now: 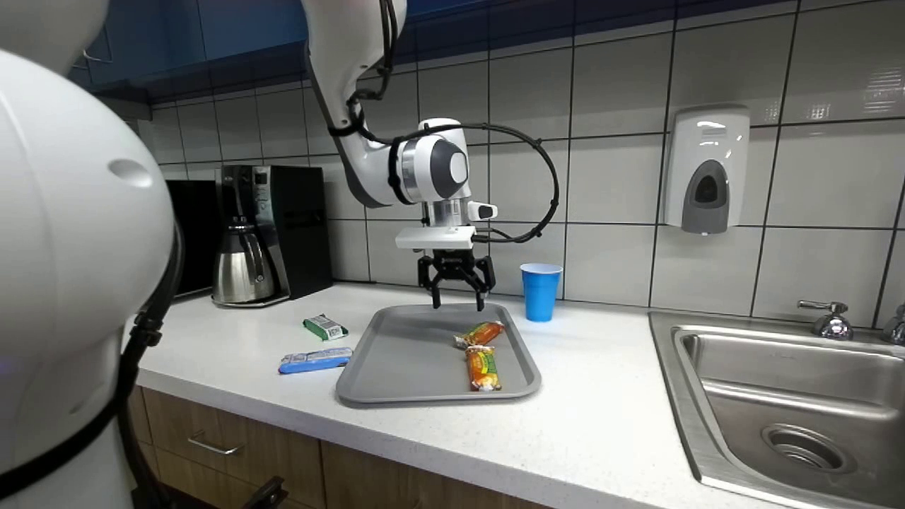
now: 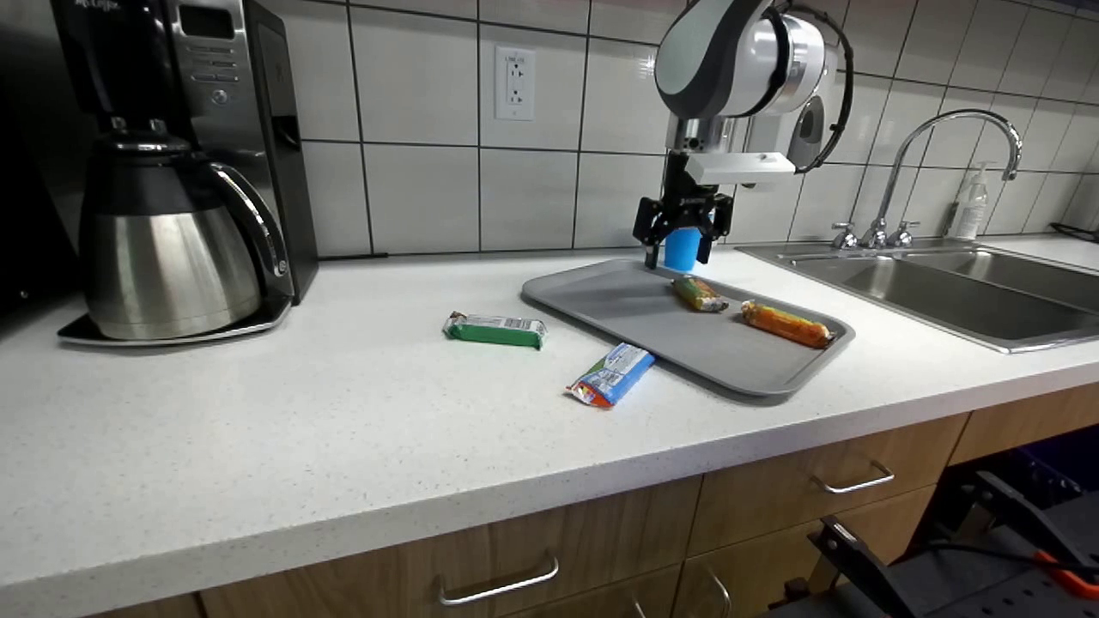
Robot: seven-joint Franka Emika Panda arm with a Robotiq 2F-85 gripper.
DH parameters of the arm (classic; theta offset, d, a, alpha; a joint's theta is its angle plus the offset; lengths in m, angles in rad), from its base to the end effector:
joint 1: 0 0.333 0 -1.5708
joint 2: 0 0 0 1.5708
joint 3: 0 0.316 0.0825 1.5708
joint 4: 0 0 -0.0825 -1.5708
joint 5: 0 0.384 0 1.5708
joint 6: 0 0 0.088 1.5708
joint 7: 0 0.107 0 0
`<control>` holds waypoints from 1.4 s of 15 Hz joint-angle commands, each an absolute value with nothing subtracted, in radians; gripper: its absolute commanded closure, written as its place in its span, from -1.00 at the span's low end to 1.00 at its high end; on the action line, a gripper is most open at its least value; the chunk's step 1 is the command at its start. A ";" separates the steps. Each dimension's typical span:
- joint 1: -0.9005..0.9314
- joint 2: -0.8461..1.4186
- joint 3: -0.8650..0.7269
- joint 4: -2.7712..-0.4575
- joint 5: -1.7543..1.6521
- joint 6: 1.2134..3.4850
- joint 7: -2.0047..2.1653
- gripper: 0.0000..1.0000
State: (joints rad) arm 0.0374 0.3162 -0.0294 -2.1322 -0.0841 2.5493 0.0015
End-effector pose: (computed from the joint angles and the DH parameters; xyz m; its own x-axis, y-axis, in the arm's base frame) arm 0.5838 0.0060 0.2675 0.9920 0.0785 0.0984 0.0725 -0.9954 0.0626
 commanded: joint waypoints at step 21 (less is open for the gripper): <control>0.086 0.336 0.197 -2.114 -0.073 2.602 -0.356 -1.00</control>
